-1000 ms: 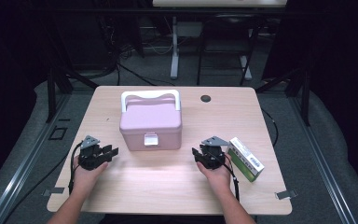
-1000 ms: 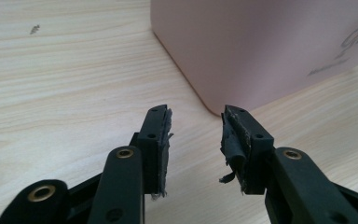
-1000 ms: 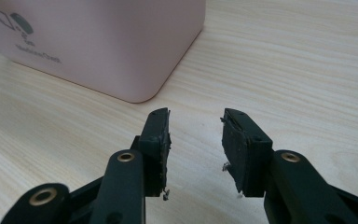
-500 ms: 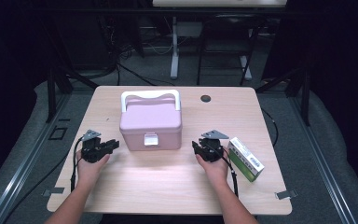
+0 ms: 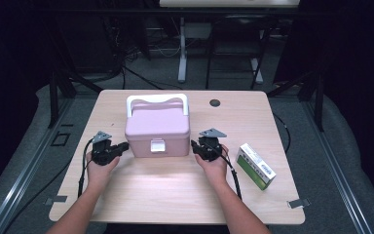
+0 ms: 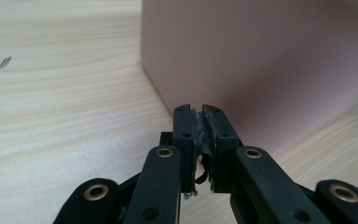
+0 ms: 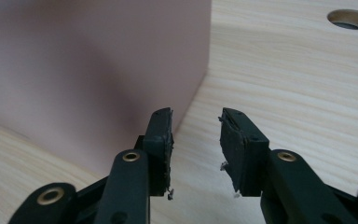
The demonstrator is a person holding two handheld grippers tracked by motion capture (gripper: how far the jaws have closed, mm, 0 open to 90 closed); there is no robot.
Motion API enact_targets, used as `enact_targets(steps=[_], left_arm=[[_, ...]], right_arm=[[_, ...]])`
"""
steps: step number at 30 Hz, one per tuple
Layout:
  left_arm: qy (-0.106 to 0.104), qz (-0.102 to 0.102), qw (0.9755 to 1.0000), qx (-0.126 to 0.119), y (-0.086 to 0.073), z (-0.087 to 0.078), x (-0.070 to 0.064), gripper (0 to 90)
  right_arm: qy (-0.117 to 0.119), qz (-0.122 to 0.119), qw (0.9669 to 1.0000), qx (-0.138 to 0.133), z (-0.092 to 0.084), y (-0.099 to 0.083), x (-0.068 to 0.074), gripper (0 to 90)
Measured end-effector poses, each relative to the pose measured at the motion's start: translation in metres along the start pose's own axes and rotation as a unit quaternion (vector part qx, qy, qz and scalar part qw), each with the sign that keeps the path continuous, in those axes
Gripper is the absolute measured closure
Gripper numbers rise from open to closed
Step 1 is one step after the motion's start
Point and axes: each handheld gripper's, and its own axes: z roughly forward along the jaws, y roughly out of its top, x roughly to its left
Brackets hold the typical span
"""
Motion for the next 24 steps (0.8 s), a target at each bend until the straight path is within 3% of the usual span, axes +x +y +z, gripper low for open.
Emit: enact_targets(steps=[2, 3, 8, 11, 15, 24], left_arm=[[0.008, 0.006, 0.9999, 0.002, 0.001, 0.0, -0.002, 88.0], [0.008, 0.006, 0.9999, 0.004, 0.001, 0.0, -0.003, 88.9], [0.007, -0.004, 1.0, 0.004, 0.001, 0.0, -0.003, 89.2], [0.002, -0.009, 0.9999, 0.007, 0.002, 0.0, -0.004, 89.2], [0.011, 0.001, 0.9999, 0.006, 0.002, 0.0, -0.007, 89.7], [0.003, 0.009, 0.9999, 0.014, 0.002, -0.002, -0.011, 89.9]], right_arm=[[-0.006, -0.002, 1.0, 0.0, 0.001, 0.0, 0.003, 64.3], [-0.015, -0.013, 0.9998, 0.001, 0.002, -0.001, 0.007, 71.5], [-0.015, -0.021, 0.9997, -0.002, 0.003, -0.002, 0.013, 83.5], [-0.01, -0.013, 0.9999, 0.002, 0.002, -0.001, 0.014, 89.5], [-0.011, -0.01, 0.9999, 0.004, 0.001, -0.001, 0.015, 90.0], [-0.02, -0.017, 0.9996, 0.01, -0.003, -0.002, 0.016, 90.0]])
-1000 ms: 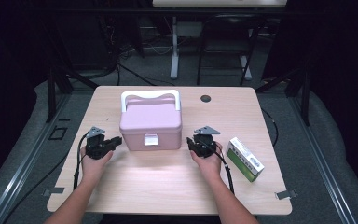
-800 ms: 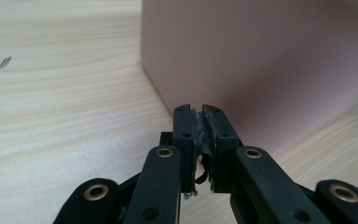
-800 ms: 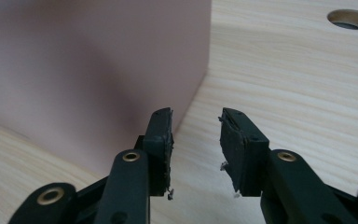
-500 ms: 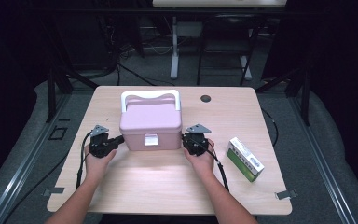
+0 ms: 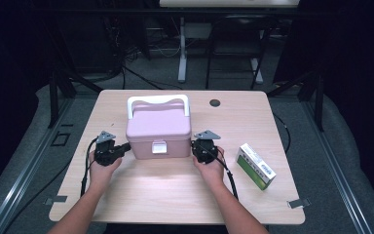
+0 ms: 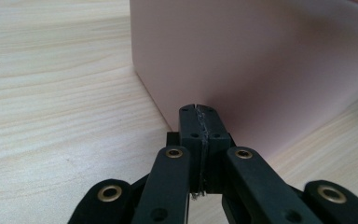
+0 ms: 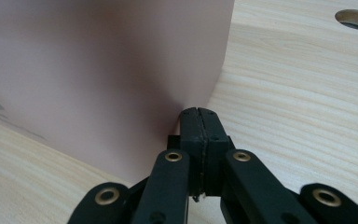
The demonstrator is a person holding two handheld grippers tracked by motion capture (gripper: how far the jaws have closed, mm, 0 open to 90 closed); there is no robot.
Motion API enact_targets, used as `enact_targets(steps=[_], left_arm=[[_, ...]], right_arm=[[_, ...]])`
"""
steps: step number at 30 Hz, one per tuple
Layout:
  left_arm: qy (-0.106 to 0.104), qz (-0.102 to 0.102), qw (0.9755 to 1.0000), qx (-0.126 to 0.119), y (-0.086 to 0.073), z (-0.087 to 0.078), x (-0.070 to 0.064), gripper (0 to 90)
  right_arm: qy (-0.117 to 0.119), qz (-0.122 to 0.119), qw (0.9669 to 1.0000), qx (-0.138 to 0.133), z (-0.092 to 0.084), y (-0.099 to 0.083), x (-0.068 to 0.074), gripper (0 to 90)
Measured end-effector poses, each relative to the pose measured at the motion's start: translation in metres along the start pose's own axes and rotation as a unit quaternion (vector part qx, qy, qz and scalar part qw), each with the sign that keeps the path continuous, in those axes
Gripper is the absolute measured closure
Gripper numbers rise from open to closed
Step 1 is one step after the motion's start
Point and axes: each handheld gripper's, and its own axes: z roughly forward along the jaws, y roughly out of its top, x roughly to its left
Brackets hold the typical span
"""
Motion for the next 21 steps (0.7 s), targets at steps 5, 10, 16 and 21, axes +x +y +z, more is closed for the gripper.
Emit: enact_targets(steps=[5, 10, 16, 21], left_arm=[[-0.004, 0.005, 1.0, 0.003, -0.002, -0.002, -0.004, 89.9], [-0.006, 0.008, 0.9999, 0.009, -0.003, -0.005, -0.007, 90.0], [-0.005, 0.013, 0.9998, 0.011, -0.006, -0.008, -0.013, 90.0], [-0.008, 0.013, 0.9998, 0.012, -0.008, -0.011, -0.014, 90.0]], right_arm=[[-0.004, -0.011, 0.9999, 0.006, -0.006, -0.002, 0.0, 90.0], [-0.005, -0.026, 0.9996, 0.011, -0.013, -0.005, 0.003, 90.0], [-0.007, -0.038, 0.9991, 0.018, -0.019, -0.008, 0.005, 90.0], [-0.005, -0.045, 0.9987, 0.025, -0.024, -0.009, 0.005, 90.0]])
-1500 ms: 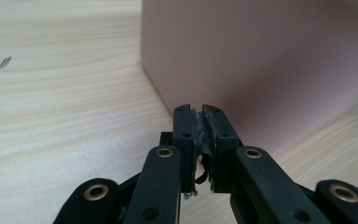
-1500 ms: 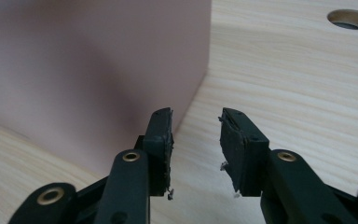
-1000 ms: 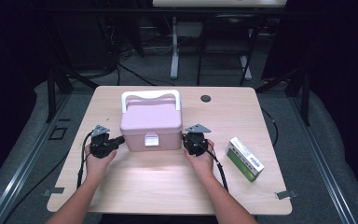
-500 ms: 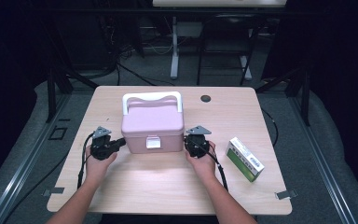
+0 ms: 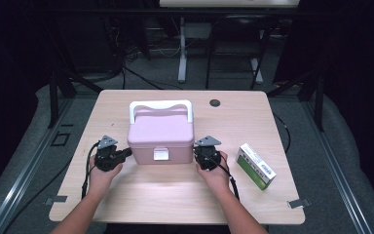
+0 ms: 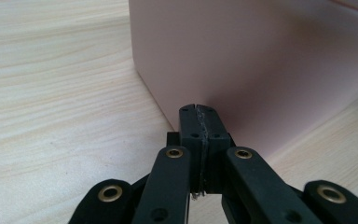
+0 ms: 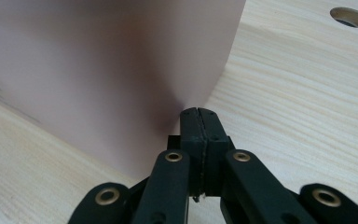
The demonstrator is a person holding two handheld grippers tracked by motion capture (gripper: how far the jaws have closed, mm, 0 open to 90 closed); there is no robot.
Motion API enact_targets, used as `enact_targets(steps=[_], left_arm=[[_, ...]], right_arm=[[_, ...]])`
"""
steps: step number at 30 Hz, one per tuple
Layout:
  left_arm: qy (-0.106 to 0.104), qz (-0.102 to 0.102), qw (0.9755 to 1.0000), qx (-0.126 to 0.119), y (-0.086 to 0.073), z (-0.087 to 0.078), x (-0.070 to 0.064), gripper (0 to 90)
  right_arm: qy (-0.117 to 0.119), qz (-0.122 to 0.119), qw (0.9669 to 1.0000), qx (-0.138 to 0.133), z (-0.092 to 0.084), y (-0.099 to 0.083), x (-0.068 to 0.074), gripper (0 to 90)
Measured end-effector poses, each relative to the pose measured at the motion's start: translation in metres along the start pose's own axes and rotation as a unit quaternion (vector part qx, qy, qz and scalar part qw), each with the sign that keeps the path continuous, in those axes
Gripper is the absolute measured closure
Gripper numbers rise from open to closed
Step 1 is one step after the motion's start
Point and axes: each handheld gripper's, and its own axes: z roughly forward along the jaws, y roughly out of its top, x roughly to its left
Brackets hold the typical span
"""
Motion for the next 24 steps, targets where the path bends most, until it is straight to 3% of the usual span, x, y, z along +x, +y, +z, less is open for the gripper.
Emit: enact_targets(steps=[6, 17, 24], left_arm=[[-0.008, 0.001, 0.9999, 0.006, -0.002, -0.005, -0.001, 90.0], [-0.016, -0.006, 0.9997, 0.018, -0.007, -0.012, -0.01, 90.0], [-0.028, 0.006, 0.9992, 0.027, -0.011, -0.018, -0.021, 90.0]], right_arm=[[0.004, -0.016, 0.9998, 0.008, -0.006, -0.002, 0.003, 90.0], [0.009, -0.019, 0.9994, 0.026, -0.018, -0.006, 0.005, 90.0], [0.016, -0.008, 0.9992, 0.037, -0.03, -0.013, 0.003, 90.0]])
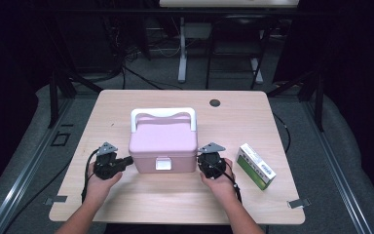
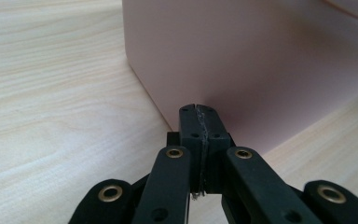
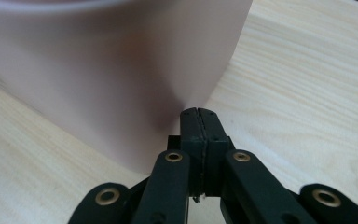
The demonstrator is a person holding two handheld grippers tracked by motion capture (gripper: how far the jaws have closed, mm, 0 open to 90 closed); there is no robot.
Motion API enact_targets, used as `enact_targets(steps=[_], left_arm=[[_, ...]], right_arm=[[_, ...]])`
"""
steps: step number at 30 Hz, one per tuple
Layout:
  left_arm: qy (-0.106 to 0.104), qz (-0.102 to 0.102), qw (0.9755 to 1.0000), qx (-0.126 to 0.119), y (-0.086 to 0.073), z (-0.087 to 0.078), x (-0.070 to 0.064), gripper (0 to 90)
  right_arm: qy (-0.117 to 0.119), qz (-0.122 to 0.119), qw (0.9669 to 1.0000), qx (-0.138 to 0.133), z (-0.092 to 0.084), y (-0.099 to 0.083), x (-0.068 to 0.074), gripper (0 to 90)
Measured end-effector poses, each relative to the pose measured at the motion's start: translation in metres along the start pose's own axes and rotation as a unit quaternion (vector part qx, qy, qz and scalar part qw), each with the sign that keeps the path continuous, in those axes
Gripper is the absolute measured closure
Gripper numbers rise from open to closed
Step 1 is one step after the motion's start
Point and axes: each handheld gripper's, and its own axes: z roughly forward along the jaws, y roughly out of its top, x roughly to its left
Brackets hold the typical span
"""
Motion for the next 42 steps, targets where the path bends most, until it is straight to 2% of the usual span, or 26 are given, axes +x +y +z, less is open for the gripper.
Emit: enact_targets(steps=[3, 15, 20, 28, 31, 35, 42], left_arm=[[-0.004, 0.007, 0.9999, 0.008, -0.002, -0.003, -0.004, 90.0], [-0.006, 0.008, 0.9999, 0.011, -0.012, -0.014, -0.015, 90.0], [-0.016, 0.009, 0.9998, 0.011, -0.017, -0.018, -0.019, 90.0], [-0.024, 0.025, 0.9993, 0.018, -0.023, -0.025, -0.028, 90.0], [-0.023, 0.024, 0.9993, 0.016, -0.024, -0.026, -0.03, 90.0], [-0.03, 0.03, 0.9989, 0.019, -0.029, -0.029, -0.037, 90.0], [-0.043, 0.037, 0.9981, 0.023, -0.032, -0.032, -0.043, 90.0]], right_arm=[[0.001, 0.004, 1.0, 0.004, -0.005, -0.003, 0.0, 90.0], [0.009, -0.002, 0.9999, 0.011, -0.023, -0.016, 0.008, 90.0], [0.016, -0.003, 0.9998, 0.011, -0.03, -0.023, 0.011, 90.0], [0.026, -0.006, 0.9995, 0.015, -0.042, -0.032, 0.012, 90.0], [0.028, -0.008, 0.9995, 0.016, -0.045, -0.034, 0.013, 90.0], [0.036, -0.013, 0.9991, 0.017, -0.052, -0.04, 0.012, 90.0], [0.036, -0.008, 0.9991, 0.019, -0.06, -0.047, 0.011, 90.0]])
